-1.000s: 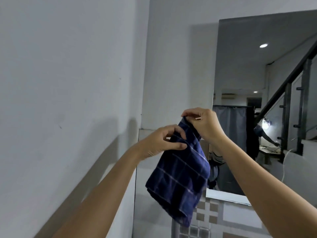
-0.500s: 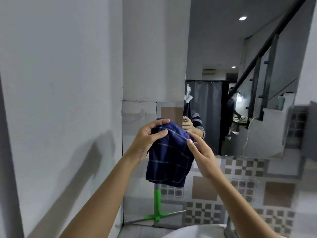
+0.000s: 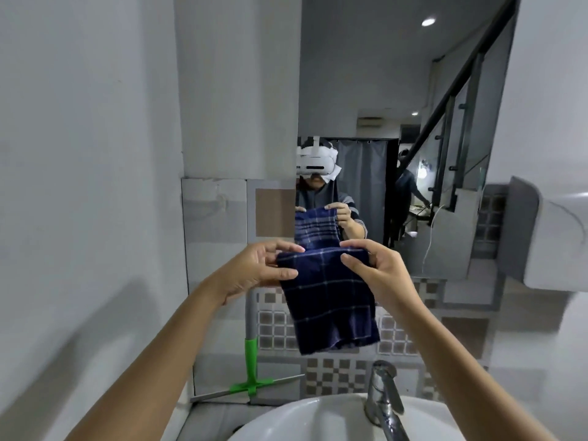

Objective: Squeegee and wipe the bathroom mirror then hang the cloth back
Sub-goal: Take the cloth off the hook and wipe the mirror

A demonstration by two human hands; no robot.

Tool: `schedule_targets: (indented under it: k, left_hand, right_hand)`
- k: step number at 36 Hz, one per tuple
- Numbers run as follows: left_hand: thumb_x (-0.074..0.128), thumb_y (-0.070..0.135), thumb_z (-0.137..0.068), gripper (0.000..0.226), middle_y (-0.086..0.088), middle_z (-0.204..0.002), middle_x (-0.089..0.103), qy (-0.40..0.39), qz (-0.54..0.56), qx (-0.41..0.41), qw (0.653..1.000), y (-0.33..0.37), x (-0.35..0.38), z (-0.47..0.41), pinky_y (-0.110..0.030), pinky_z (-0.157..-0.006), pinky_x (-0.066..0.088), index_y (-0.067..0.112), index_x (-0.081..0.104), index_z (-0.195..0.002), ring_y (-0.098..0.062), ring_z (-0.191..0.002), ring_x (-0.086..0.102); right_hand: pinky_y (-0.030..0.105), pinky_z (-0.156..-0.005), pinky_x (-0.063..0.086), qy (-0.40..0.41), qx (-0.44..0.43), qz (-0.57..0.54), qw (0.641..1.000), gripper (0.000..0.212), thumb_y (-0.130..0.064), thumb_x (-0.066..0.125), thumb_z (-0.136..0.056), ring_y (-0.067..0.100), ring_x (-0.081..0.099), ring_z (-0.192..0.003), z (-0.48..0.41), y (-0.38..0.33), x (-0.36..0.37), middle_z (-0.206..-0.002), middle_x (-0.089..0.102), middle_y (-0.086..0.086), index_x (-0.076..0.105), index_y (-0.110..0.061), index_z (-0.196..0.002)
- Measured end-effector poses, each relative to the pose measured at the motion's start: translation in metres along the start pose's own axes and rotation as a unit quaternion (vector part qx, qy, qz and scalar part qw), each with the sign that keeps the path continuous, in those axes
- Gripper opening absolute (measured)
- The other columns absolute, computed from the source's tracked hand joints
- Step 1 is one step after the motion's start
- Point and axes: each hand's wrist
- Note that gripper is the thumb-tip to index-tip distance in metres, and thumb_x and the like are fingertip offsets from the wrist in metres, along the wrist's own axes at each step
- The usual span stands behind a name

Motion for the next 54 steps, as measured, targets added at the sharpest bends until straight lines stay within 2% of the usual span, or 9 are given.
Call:
schedule_targets:
  k: [9,12,18,22,30,41,45,50,54]
  left_hand:
    - [0.07,0.005,-0.076,0.025,-0.006,-0.099,0.072,0.215,0.047,0.124,0.968,-0.005,0.059,-0.054,-0.022,-0.078,0.054,0.016,0.07,-0.099,-0.02,-0.095,0.068]
    - [0.067,0.005,-0.08,0.029,0.0,-0.105,0.07,0.215,0.018,0.185,0.959,0.01,0.069,-0.077,-0.02,-0.078,0.053,0.024,0.067,-0.102,-0.012,-0.097,0.066]
    - [0.071,0.022,-0.079,0.049,0.002,-0.128,0.056,0.165,-0.094,0.247,0.95,0.062,0.057,-0.134,-0.043,-0.101,0.044,0.037,0.053,-0.121,-0.02,-0.111,0.057]
    - [0.074,0.038,-0.073,0.062,0.007,-0.13,0.05,0.172,-0.157,0.28,0.931,0.109,0.034,-0.176,-0.038,-0.106,0.039,0.042,0.044,-0.128,-0.007,-0.121,0.048]
    - [0.067,0.033,-0.082,0.069,0.001,-0.137,0.038,0.218,-0.295,0.334,0.868,0.191,-0.018,-0.239,-0.021,-0.102,0.029,0.026,0.032,-0.141,-0.008,-0.126,0.038]
    - [0.059,0.032,-0.088,0.067,-0.009,-0.141,0.029,0.276,-0.46,0.37,0.759,0.212,-0.043,-0.292,-0.027,-0.104,0.031,0.012,0.027,-0.143,-0.021,-0.128,0.036]
    - [0.055,0.033,-0.09,0.066,-0.009,-0.147,0.02,0.29,-0.47,0.354,0.755,0.209,-0.04,-0.295,-0.031,-0.106,0.029,0.015,0.022,-0.145,-0.022,-0.135,0.026]
    - [0.055,0.029,-0.09,0.064,-0.009,-0.144,0.022,0.296,-0.484,0.352,0.744,0.212,-0.037,-0.294,-0.031,-0.101,0.034,0.011,0.025,-0.143,-0.023,-0.13,0.032]
    - [0.057,0.025,-0.089,0.064,-0.011,-0.145,0.022,0.29,-0.493,0.338,0.748,0.217,-0.038,-0.292,-0.031,-0.1,0.033,0.01,0.026,-0.143,-0.026,-0.128,0.034]
  right_hand:
    - [0.046,-0.076,0.057,0.042,-0.02,0.03,0.998,0.016,-0.026,0.066,-0.084,0.022,0.069,-0.085,-0.028,0.007,-0.056,-0.088,0.072,0.006,0.068,-0.031,-0.099]
    - [0.045,-0.076,0.058,0.051,-0.043,0.04,0.997,0.017,-0.026,0.065,-0.085,0.024,0.069,-0.083,-0.048,-0.003,-0.074,-0.087,0.072,0.007,0.067,-0.03,-0.101]
    - [0.029,-0.071,0.058,0.091,-0.112,0.035,0.989,0.017,-0.021,0.06,-0.089,0.013,0.068,-0.086,-0.115,-0.04,-0.1,-0.093,0.071,-0.001,0.065,-0.025,-0.104]
    - [0.023,-0.068,0.056,0.119,-0.15,0.05,0.98,0.015,-0.022,0.059,-0.09,0.011,0.066,-0.084,-0.174,-0.076,-0.108,-0.091,0.069,-0.003,0.064,-0.024,-0.104]
    - [0.036,-0.082,0.056,0.138,-0.209,0.082,0.965,0.022,-0.023,0.057,-0.091,0.017,0.065,-0.091,-0.277,-0.137,-0.111,-0.099,0.068,0.002,0.064,-0.016,-0.111]
    - [0.035,-0.078,0.056,0.197,-0.236,0.136,0.942,0.024,-0.026,0.061,-0.088,0.02,0.064,-0.089,-0.327,-0.15,-0.11,-0.093,0.065,0.001,0.062,-0.017,-0.109]
    - [0.01,-0.059,0.042,0.276,-0.231,0.164,0.918,0.035,-0.03,0.065,-0.085,0.007,0.06,-0.071,-0.307,-0.149,-0.11,-0.082,0.068,0.001,0.056,-0.017,-0.116]
    - [0.024,-0.077,0.042,0.373,-0.33,0.216,0.84,0.028,-0.021,0.054,-0.09,0.016,0.058,-0.1,-0.275,-0.146,-0.085,-0.114,0.063,0.001,0.057,-0.015,-0.118]
    - [0.02,-0.103,0.032,0.248,-0.334,0.202,0.887,0.037,-0.016,0.042,-0.097,0.016,0.045,-0.127,-0.282,-0.139,-0.059,-0.138,0.051,0.005,0.049,-0.01,-0.133]
Point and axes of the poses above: each hand's wrist, its own z-axis away from the middle knuckle, its own x-axis out of the palm, y = z × x
